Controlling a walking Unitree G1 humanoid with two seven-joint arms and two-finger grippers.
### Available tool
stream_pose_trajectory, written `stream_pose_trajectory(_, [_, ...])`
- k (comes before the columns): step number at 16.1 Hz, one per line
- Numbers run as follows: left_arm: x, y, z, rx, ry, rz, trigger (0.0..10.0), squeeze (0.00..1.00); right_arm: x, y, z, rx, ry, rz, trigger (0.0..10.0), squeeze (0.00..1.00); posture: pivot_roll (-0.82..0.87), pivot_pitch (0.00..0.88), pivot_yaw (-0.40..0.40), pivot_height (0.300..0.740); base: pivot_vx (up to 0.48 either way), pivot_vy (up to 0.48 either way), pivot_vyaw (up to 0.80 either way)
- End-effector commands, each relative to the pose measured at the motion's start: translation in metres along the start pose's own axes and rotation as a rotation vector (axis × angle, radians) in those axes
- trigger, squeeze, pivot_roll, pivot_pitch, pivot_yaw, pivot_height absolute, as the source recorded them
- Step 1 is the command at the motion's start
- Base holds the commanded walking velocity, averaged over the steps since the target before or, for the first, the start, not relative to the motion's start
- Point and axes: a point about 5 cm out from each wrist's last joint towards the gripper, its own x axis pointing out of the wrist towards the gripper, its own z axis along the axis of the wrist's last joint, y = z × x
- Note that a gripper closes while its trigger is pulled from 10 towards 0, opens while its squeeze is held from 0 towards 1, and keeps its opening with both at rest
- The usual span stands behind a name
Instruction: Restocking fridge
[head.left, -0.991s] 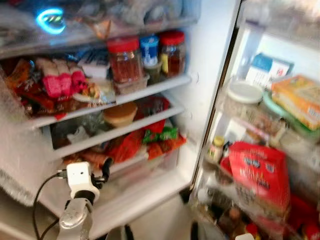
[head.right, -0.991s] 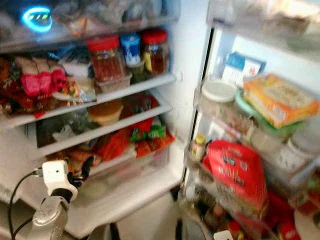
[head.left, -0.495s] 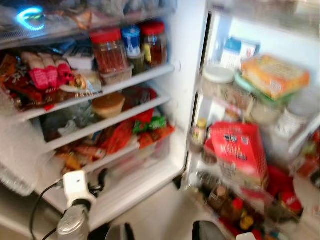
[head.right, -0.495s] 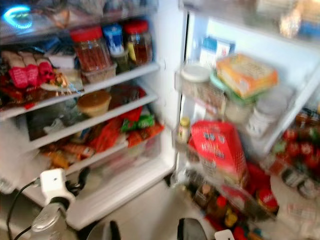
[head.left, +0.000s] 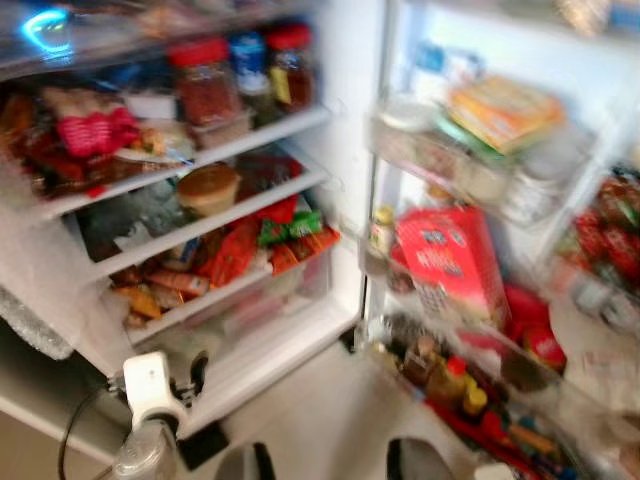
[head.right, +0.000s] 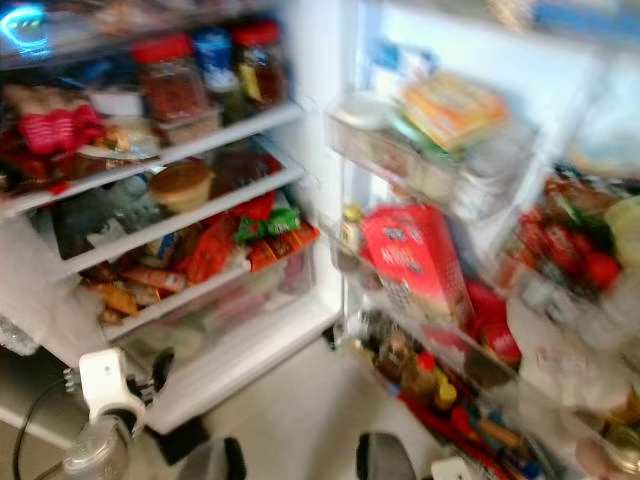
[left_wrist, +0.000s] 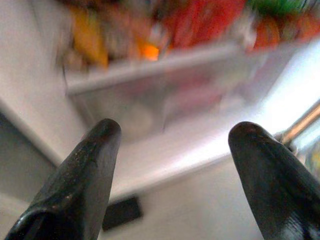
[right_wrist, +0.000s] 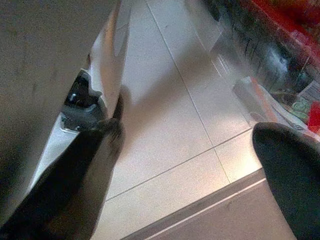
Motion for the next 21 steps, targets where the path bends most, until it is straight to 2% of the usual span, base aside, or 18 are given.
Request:
stream_pose_trajectory(1, [-0.002,0.006,-0.012,0.019,0.063,0.008,10.0,0.0,0.001,0.02,0.002,0.01,-0.008,0.056,10.0,0.0,-0.11,0.0,0.068,0.611,-0.24,0.0,0.0])
stream_pose_trajectory(3, [-0.003,0.01,-0.029,0.003,0.188,0.037,10.0,0.0,0.001,0.021,0.002,0.011,-0.008,0.059,10.0,0.0,-0.11,0.0,0.066,0.611,0.0,0.0,0.0])
stream_pose_trajectory(4, [-0.004,0.01,-0.033,-0.004,0.214,0.038,10.0,0.0,0.001,0.021,0.002,0.012,-0.007,0.059,10.0,0.0,-0.11,0.0,0.066,0.611,0.0,0.0,0.0])
stream_pose_trajectory(6, [-0.013,0.013,-0.053,0.012,0.343,0.041,10.0,0.0,0.001,0.021,0.001,0.008,-0.006,0.062,10.0,0.0,-0.11,0.0,0.06,0.611,0.0,0.0,0.0])
stream_pose_trajectory(9, [-0.024,0.018,-0.069,0.051,0.438,0.04,10.0,0.0,0.0,0.021,0.0,0.015,-0.002,0.062,10.0,0.0,-0.11,0.0,0.061,0.611,0.0,0.0,0.0])
stream_pose_trajectory(11, [-0.028,0.02,-0.074,0.051,0.461,0.047,10.0,0.0,0.0,0.022,-0.001,0.018,-0.002,0.064,10.0,0.0,-0.11,0.0,0.063,0.611,0.0,0.0,0.0])
stream_pose_trajectory(16, [-0.045,0.043,-0.086,0.047,0.53,0.069,10.0,0.0,0.0,0.026,-0.002,0.015,0.002,0.075,10.0,0.0,-0.11,0.0,0.072,0.611,0.0,0.259,0.0])
stream_pose_trajectory(18, [-0.046,0.046,-0.086,0.054,0.534,0.069,10.0,0.0,0.0,0.026,-0.002,0.018,0.001,0.074,10.0,0.0,-0.11,0.0,0.073,0.611,0.0,0.386,0.0])
stream_pose_trajectory(21, [-0.042,0.038,-0.085,0.057,0.519,0.051,10.0,0.0,0.0,0.025,-0.002,0.023,0.001,0.073,10.0,0.0,-0.11,0.0,0.071,0.611,0.0,0.265,0.0])
